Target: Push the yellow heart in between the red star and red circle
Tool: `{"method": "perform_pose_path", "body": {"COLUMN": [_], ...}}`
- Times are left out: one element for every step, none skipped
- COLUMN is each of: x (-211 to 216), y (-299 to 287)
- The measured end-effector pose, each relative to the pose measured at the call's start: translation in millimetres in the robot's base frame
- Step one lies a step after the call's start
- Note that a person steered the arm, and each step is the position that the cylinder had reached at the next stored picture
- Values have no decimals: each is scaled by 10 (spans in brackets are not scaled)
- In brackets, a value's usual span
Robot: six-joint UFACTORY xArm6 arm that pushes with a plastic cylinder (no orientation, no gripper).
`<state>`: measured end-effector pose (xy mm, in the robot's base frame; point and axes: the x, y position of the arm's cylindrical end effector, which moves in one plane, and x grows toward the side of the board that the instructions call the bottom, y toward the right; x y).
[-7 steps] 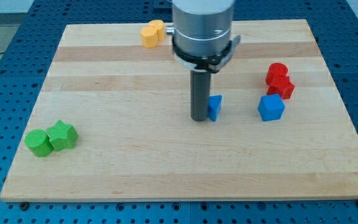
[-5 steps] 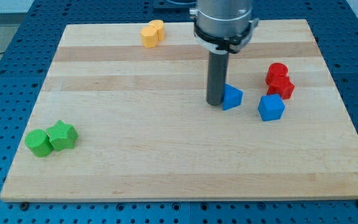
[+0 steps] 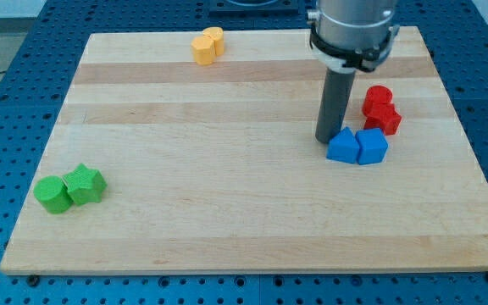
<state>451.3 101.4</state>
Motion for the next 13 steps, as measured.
{"method": "perform_pose_path", "body": {"x": [331, 455, 455, 457, 463, 656, 673, 654, 265, 135, 134, 117, 116], "y": [12, 47, 55, 136, 136, 143, 286, 271, -63, 102, 243, 265, 324]}}
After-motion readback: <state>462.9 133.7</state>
